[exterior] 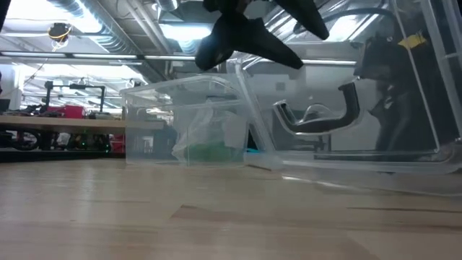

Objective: Roll bandage
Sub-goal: Close the transparent bin

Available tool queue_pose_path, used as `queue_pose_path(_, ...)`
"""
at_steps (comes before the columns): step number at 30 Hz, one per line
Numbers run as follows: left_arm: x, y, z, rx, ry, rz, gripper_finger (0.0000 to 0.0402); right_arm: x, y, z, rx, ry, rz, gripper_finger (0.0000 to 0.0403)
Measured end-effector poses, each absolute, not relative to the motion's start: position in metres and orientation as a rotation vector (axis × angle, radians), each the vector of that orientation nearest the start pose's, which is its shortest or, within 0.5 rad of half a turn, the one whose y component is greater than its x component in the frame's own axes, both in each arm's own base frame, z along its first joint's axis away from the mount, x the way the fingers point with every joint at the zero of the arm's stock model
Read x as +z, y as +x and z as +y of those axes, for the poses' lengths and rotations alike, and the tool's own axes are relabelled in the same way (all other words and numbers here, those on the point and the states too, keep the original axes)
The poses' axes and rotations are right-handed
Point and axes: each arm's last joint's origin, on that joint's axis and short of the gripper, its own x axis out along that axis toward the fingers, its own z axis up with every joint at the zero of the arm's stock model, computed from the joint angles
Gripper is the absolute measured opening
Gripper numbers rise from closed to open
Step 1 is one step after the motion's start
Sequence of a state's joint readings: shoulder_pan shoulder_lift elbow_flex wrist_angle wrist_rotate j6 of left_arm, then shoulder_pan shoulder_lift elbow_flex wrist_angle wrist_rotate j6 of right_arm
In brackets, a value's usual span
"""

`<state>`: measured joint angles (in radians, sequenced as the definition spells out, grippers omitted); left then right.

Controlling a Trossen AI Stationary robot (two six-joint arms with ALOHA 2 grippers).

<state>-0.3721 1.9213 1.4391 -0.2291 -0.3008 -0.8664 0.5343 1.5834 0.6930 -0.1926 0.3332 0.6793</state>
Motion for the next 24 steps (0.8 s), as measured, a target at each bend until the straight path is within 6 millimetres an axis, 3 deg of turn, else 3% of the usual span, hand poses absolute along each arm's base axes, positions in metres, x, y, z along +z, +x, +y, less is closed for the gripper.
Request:
queue_pose_path(8, 0.228, 0.401, -0.147, 0.255, -0.667, 0.651, 0.0155, 0.134, 0.248, 0.122, -0.119, 0.106, 0.908, 0.0143)
queue_pose_path(24, 0.233, 0.404, -0.152, 0.274, -0.86, 0.583, 0.0151, 0.112, 0.26, 0.123, -0.066, 0.073, 0.928, 0.0143)
